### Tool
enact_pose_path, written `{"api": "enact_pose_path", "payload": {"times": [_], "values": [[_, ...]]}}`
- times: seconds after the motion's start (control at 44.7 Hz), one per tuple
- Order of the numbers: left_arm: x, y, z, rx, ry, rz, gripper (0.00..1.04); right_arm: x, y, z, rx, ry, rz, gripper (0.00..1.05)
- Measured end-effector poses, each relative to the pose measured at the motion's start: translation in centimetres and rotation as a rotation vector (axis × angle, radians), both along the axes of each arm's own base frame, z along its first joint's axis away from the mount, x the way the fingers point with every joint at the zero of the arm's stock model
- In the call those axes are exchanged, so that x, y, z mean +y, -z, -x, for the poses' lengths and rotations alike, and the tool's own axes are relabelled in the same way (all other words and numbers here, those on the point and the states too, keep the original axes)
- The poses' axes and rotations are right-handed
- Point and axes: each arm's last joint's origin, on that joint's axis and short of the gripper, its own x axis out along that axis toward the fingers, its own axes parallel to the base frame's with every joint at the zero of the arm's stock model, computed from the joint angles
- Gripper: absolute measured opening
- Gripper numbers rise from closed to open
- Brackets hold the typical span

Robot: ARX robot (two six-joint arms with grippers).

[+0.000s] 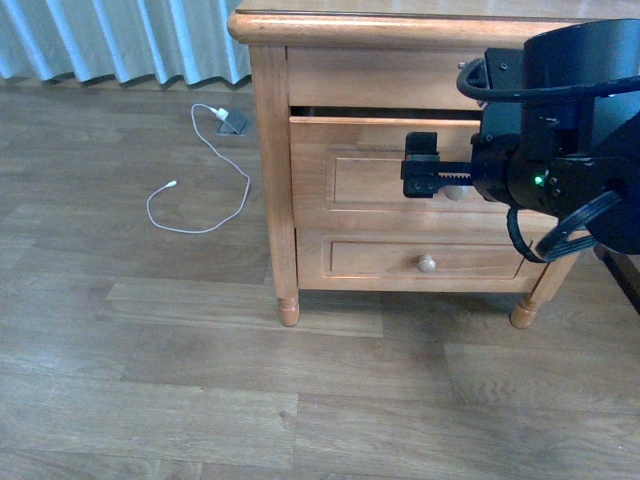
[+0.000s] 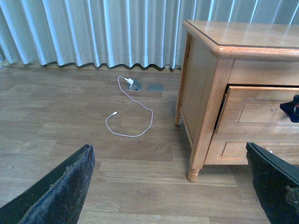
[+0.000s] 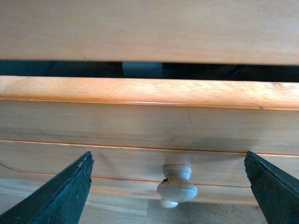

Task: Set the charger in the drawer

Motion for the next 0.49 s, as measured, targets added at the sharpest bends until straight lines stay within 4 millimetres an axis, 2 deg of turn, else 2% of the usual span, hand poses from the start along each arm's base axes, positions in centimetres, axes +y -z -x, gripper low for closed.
{"api": "enact_pose_path", "payload": {"times": [0.112, 0.134, 0.291, 0.425, 0.492], "values": [[0.0, 0.0, 0.0, 0.000, 0.000, 0.000, 0.99, 0.4, 0.1, -0.9, -0.049, 0.018, 0.020, 0.96], [0.0, 0.0, 0.0, 0.000, 0.000, 0.000, 0.99, 1.5, 1.4, -1.0, -0.122, 0.000, 0.117, 0.96], [0.0, 0.0, 0.0, 0.000, 0.000, 0.000, 0.99, 1.5, 1.4, -1.0, -0.156, 0.001, 0.118, 0.96], [0.0, 0.0, 0.0, 0.000, 0.000, 0.000, 0.99, 1.0, 1.0, 0.1, -0.157, -0.037, 0.112, 0.96], [0.0, 0.0, 0.0, 0.000, 0.000, 0.000, 0.99, 0.6, 0.0, 1.3, -0.156, -0.058, 0.104, 0.96]]}}
